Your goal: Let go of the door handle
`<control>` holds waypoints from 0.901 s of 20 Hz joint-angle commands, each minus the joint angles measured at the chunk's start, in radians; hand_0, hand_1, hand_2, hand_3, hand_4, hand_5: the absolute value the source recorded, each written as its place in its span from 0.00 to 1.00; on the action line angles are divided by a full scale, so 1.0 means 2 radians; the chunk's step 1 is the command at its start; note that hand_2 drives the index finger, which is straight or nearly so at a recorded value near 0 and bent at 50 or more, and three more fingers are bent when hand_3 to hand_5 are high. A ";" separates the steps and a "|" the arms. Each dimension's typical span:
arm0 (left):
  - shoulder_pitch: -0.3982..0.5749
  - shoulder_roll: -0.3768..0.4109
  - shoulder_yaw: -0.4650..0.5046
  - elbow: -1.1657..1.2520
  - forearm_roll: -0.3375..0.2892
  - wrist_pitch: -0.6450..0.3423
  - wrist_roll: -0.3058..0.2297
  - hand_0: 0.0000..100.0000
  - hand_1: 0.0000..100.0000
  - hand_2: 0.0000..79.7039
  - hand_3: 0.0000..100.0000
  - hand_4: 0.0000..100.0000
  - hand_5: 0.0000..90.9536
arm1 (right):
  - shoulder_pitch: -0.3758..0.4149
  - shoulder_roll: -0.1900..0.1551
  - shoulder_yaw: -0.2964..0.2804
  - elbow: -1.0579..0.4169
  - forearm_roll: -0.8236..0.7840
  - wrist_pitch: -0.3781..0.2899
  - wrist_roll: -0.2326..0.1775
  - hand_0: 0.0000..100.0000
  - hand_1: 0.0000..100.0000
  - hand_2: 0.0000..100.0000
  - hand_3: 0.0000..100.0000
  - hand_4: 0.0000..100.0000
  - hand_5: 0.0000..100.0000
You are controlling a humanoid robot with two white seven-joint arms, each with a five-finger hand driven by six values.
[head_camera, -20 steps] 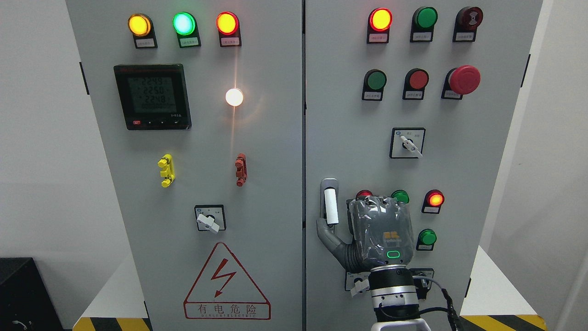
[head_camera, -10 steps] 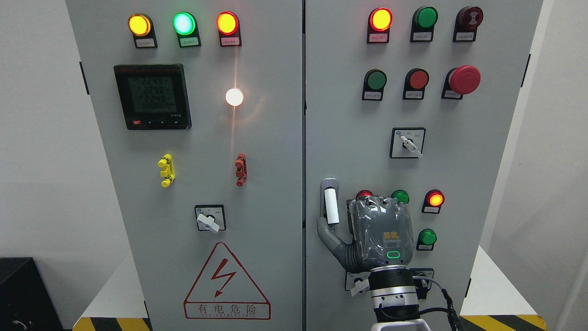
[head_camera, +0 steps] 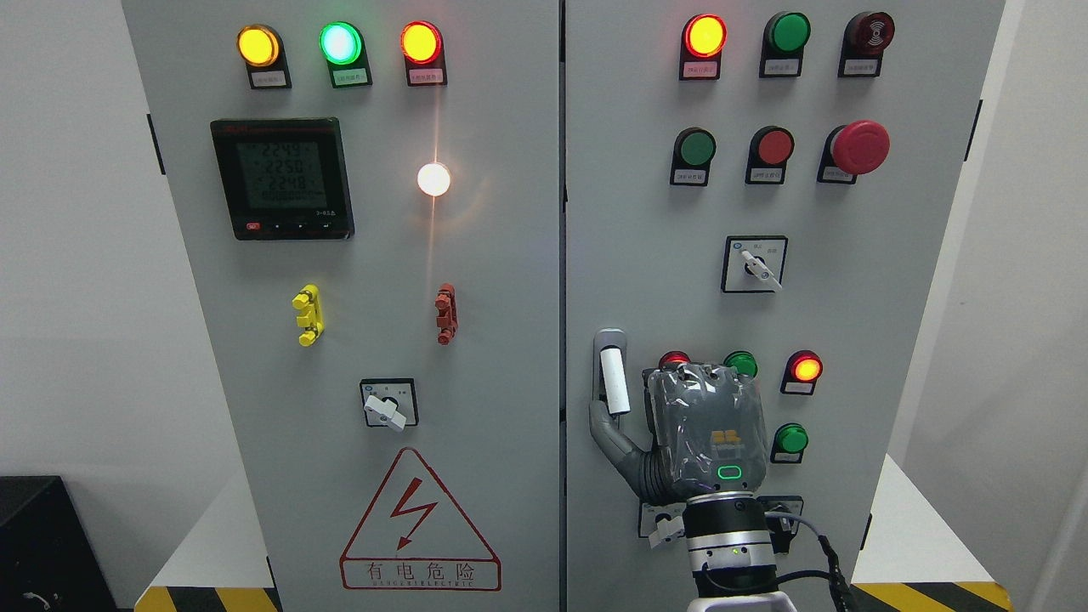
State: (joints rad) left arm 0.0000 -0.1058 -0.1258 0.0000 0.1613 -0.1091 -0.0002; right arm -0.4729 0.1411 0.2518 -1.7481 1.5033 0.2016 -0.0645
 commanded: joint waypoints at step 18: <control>-0.013 0.000 0.000 0.015 0.000 0.000 0.000 0.12 0.56 0.00 0.00 0.00 0.00 | 0.003 0.001 -0.001 -0.002 0.000 0.002 -0.001 0.41 0.39 0.97 1.00 1.00 1.00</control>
State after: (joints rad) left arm 0.0000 -0.1059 -0.1258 0.0000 0.1614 -0.1091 -0.0002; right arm -0.4688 0.1419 0.2511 -1.7509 1.5038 0.2066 -0.0662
